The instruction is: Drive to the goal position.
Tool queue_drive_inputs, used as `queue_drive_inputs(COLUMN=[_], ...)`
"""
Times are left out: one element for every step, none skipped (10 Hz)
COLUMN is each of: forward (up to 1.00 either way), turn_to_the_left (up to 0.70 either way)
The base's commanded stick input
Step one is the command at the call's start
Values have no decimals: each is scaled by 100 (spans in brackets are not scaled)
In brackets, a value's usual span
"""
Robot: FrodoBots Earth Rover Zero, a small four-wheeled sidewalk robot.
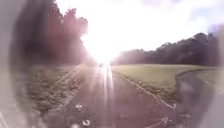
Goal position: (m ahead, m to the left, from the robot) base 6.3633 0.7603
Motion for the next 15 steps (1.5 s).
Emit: queue_drive_inputs(forward=[85, 85, 85, 85, 85, 85, 44, 0, 0, 0, 0, 0, 0, 0, 0], turn_to_the_left=[0, 0, 0, 0, 0, 0, 0, 0, 0, 0, 0, 0, 0, 0, 0])
